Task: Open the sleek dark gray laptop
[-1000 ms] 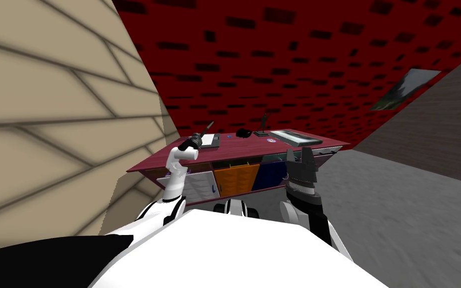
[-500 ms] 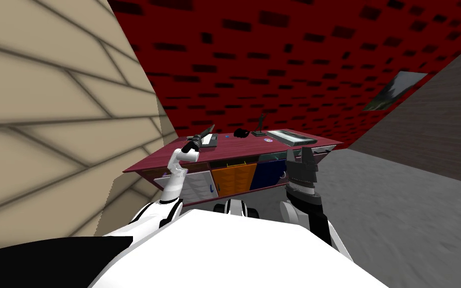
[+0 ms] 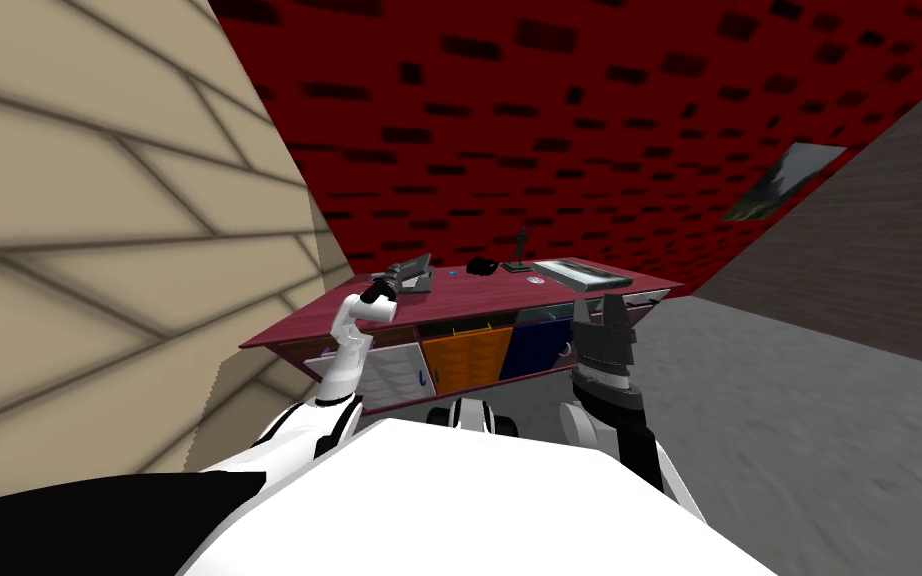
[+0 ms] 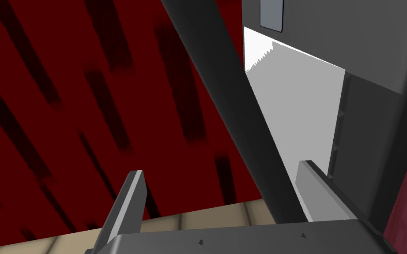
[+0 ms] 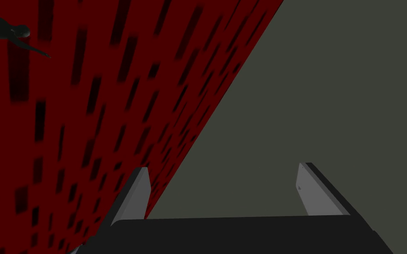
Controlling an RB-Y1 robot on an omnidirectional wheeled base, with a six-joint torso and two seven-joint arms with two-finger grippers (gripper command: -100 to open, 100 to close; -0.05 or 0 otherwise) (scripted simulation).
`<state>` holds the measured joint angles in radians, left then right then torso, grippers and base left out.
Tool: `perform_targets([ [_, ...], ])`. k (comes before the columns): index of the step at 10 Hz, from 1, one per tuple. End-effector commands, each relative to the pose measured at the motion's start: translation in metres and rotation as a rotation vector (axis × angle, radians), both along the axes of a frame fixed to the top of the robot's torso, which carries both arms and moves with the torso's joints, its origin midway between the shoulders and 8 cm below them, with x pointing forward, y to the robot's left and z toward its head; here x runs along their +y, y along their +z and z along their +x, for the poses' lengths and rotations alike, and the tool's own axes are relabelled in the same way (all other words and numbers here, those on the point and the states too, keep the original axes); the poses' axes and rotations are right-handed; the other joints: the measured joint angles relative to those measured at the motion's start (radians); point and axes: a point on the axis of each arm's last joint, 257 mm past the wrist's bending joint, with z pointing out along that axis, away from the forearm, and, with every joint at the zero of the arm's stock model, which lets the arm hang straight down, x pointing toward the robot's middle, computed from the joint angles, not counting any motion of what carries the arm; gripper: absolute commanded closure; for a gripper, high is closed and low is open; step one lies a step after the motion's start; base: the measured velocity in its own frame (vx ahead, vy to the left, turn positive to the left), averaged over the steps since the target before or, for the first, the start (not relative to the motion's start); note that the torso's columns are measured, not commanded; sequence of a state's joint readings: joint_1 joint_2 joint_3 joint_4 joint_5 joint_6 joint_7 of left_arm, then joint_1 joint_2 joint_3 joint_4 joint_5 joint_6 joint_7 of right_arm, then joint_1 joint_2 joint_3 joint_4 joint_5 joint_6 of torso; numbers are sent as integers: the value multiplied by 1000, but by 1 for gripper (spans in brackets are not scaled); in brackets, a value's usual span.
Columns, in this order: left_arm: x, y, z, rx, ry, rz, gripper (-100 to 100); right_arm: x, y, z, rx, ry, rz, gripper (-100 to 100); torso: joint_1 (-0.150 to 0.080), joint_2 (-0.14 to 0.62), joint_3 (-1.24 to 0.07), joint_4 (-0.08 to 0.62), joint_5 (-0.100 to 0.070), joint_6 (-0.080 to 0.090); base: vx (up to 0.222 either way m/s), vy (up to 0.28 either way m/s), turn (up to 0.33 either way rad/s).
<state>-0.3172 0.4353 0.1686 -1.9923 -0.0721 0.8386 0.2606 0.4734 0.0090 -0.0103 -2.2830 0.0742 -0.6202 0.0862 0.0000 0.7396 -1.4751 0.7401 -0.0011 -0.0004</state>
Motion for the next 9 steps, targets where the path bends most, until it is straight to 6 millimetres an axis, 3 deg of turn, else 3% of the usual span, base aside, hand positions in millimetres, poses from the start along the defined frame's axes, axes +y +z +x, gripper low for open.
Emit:
perform_targets([
  [1, -2, 17, -8, -4, 5, 0, -100, 0, 0, 0, 0, 0, 0, 0, -2, 1, 1, 0, -1, 0, 22, 18, -13],
  [5, -6, 37, -20, -4, 12, 0, -100, 0, 0, 0, 0, 0, 0, 0, -1, 1, 1, 0, 0, 0, 20, 17, -20],
  [6, -6, 32, -17, -1, 11, -1, -100, 0, 0, 0, 0, 0, 0, 0, -1, 1, 0, 0, 0, 0, 9, 8, -5],
  [7, -6, 31, -17, 3, 12, -2, 0, 0, 0, 0, 0, 0, 0, 0, -1, 0, 0, -1, 0, 0, 0, 0, 0],
  [9, -5, 33, -17, 0, 12, -1, 0, 0, 0, 0, 0, 0, 0, 0, 0, -1, 0, -2, 1, 0, 0, 0, 0],
])
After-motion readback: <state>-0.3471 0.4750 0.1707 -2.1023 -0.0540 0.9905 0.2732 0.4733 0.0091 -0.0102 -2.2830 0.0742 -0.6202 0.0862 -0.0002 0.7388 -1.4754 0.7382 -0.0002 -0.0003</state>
